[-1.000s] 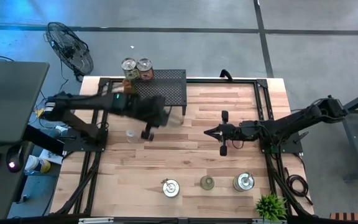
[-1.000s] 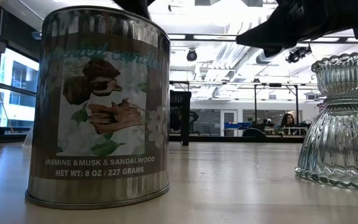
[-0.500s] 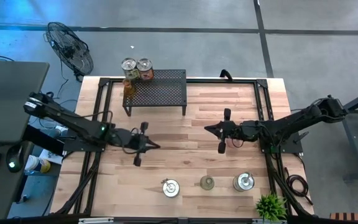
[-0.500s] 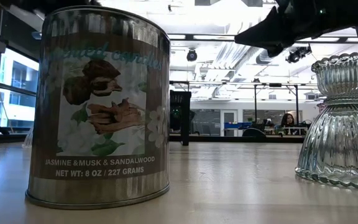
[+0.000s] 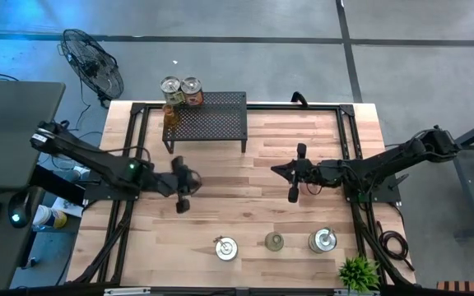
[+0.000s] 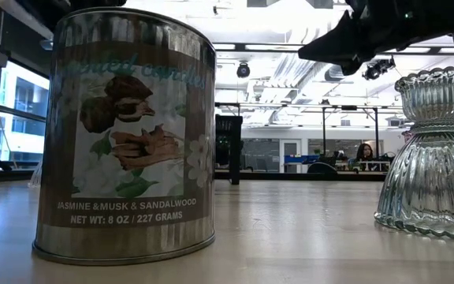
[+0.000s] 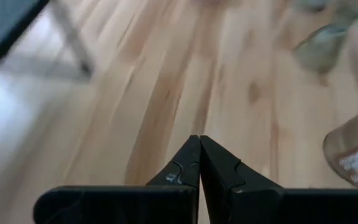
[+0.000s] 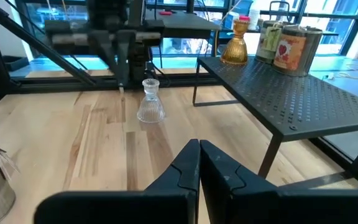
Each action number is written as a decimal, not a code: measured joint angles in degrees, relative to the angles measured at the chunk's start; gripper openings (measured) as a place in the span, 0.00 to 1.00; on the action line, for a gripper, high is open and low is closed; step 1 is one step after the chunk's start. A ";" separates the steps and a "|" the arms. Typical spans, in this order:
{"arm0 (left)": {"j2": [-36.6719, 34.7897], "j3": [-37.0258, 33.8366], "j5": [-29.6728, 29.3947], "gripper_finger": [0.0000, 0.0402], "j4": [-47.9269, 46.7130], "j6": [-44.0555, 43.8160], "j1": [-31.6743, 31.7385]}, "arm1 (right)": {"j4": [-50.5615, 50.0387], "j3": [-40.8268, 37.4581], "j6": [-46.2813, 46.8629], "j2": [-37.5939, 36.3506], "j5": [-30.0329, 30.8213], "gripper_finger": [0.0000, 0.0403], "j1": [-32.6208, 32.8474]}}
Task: Pick & Place candle stick holders
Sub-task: Put the transparent candle holder on the shelf aligned with the orange scented candle
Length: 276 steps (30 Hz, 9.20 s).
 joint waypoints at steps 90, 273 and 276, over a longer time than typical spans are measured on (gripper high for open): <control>35.06 61.02 -0.25 0.06 -63.27 37.35 41.50 | -0.53 0.00 -2.68 0.12 -1.25 0.00 0.00; 36.81 69.36 2.01 0.12 -63.88 39.39 52.91 | -0.73 0.02 -2.66 0.14 -3.19 0.00 0.00; 36.83 68.47 3.11 0.02 -63.21 39.74 53.49 | -0.73 0.02 -2.65 0.14 -3.19 0.00 0.00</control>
